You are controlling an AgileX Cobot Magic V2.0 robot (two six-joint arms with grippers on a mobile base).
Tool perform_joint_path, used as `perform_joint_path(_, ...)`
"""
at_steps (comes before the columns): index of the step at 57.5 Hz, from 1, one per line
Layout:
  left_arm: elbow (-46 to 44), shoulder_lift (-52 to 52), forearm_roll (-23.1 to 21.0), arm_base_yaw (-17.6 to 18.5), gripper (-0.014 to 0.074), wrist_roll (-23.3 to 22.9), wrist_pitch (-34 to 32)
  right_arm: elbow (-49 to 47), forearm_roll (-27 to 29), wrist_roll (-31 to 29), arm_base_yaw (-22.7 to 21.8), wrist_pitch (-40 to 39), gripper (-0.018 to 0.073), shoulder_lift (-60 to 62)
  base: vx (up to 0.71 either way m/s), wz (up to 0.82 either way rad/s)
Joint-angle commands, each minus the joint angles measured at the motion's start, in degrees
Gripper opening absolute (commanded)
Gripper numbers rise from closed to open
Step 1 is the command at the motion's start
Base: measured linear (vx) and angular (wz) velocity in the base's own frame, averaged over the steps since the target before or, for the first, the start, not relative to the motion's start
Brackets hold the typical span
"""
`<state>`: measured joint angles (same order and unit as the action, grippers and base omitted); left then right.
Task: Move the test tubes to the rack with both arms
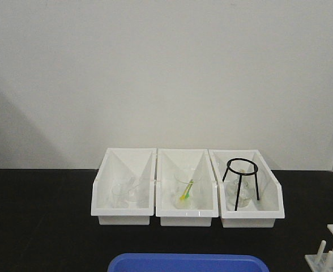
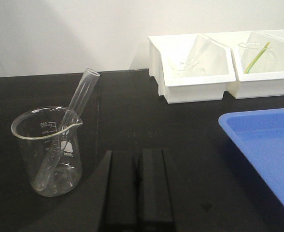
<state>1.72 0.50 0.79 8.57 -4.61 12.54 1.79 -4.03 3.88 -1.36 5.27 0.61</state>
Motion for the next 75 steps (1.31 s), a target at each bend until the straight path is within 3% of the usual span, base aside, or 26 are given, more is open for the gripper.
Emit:
perform_joint_path(1, 1.5, 1.1, -0.3, 0.0, -0.0015, -0.1, -4.7, 0.6, -0.2, -0.3, 0.0, -4.3, -0.0007, 0.4, 0.02, -0.01)
perform_joint_path(28, 1.5, 1.1, 0.0, 0.0, -0.0015, 0.0, -4.9, 0.6, -0.2, -0.3, 0.0, -4.3, -0.0007, 0.4, 0.00, 0.00)
perform_joint_path(47, 1.5, 1.1, -0.4, 0.0, -0.0015, -0.5, -11.0, 0.6, -0.4, -0.3, 0.0, -7.2, -0.0007, 0.4, 0.00, 0.00)
perform_joint_path(59, 0.6, 1.1, -0.4, 0.0, -0.0015, -0.5, -25.0, 0.2, 0.0, -0.3, 0.0, -19.2, -0.0007, 0.4, 0.00, 0.00)
perform_joint_path(64, -3.4, 1.0, -0.8, 0.0, -0.0015, -2.2, -28.6, -2.8, -0.1, -0.3, 0.0, -21.8, -0.0007, 0.4, 0.00, 0.00)
perform_joint_path(75, -21.4, -5.7, -0.4, 0.0, -0.0015, 0.4, -20.7, -19.3, -1.0, -1.7, 0.0, -16.4, -0.0007, -2.6, 0.00, 0.00)
